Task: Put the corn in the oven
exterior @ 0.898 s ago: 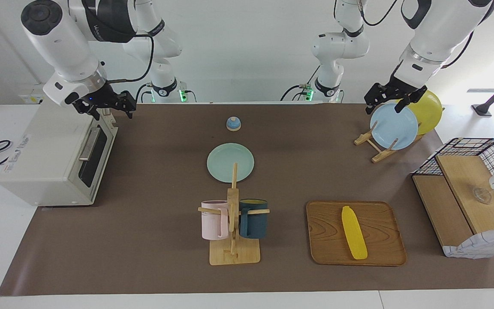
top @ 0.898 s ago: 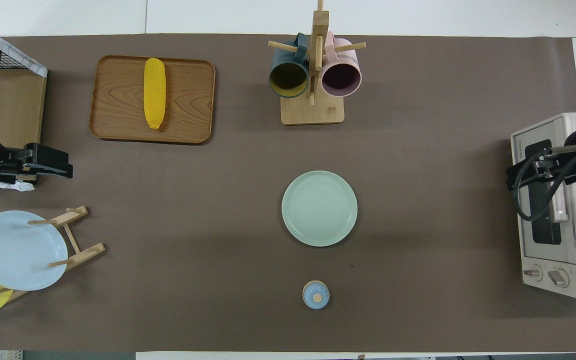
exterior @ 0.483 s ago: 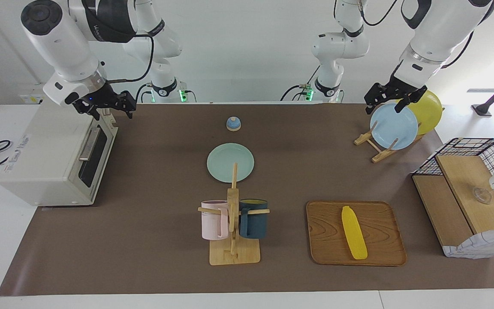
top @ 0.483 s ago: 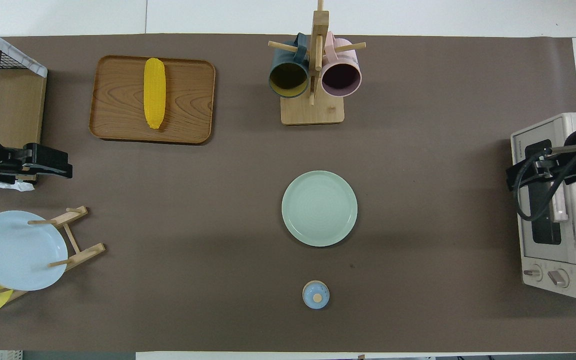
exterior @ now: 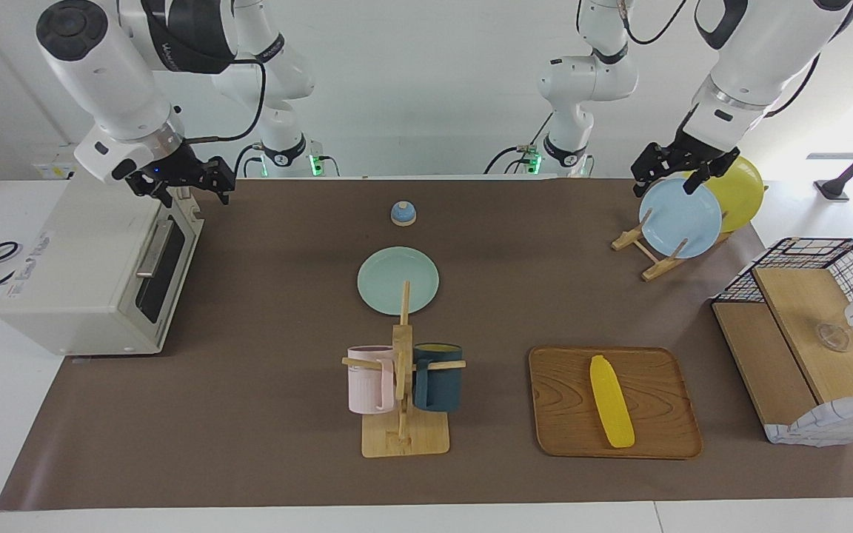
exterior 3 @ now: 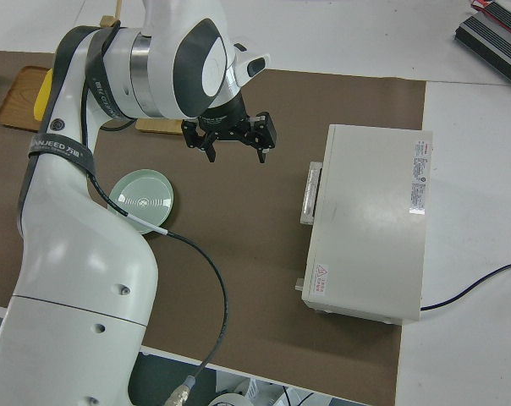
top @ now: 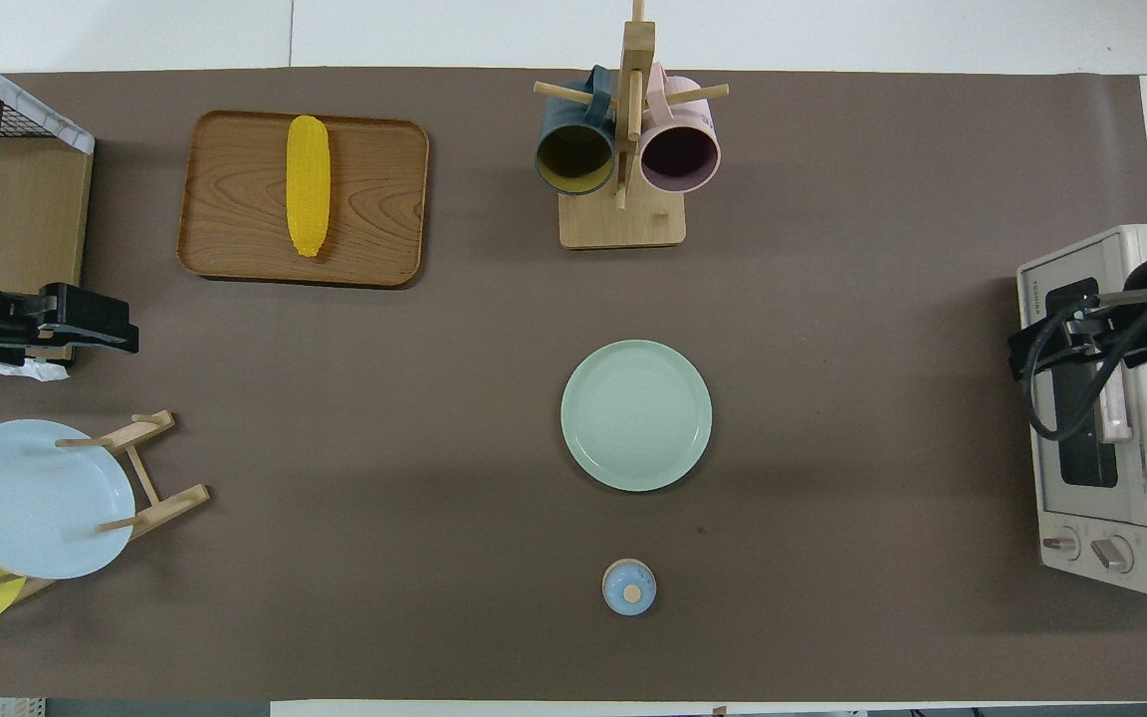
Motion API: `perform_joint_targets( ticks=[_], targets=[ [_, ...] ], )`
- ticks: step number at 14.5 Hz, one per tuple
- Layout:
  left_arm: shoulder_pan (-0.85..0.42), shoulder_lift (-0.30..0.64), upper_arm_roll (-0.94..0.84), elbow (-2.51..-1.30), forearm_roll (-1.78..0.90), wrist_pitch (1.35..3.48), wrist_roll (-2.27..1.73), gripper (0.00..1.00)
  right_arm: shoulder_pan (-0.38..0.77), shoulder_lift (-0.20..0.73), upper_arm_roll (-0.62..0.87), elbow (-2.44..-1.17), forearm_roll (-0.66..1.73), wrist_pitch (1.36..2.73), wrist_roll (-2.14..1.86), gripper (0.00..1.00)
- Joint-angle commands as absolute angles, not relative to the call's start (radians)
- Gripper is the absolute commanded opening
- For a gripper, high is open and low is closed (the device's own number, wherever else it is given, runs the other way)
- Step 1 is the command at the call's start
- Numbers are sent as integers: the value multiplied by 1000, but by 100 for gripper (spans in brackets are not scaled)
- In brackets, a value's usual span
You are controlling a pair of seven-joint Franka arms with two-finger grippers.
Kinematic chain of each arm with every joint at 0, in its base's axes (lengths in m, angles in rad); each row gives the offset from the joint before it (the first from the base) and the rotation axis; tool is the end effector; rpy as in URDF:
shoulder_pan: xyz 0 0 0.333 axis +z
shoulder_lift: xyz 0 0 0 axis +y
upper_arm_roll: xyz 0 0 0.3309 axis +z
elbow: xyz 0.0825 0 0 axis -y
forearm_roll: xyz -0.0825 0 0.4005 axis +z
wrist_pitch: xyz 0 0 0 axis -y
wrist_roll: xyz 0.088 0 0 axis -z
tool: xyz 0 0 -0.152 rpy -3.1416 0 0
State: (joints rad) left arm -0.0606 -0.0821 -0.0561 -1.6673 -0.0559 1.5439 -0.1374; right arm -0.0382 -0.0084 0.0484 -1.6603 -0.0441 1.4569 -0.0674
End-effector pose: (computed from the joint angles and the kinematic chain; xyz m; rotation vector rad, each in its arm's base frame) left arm 0.5336 -0.0723 0.5909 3.0949 0.0319 -0.0737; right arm 0.5425 -0.0015 0.5483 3.0855 0.1186 -0.3039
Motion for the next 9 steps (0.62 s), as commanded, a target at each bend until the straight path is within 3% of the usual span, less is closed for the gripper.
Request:
perform_joint_targets(
  ticks=[1, 6, 9],
  targets=[
    [-48, -104, -61, -1692, -64, 1583, -143, 100, -48, -25, 54, -1674, -35, 1457, -60, 100],
    [-44, -83, -63, -1693, -64, 1647, -143, 100, -57, -25, 52, -1674, -35, 1457, -60, 100],
    [-57, 0, -63, -1686, -66, 1719, -141, 100, -58, -25, 52, -1674, -35, 1457, -60, 100]
  ],
)
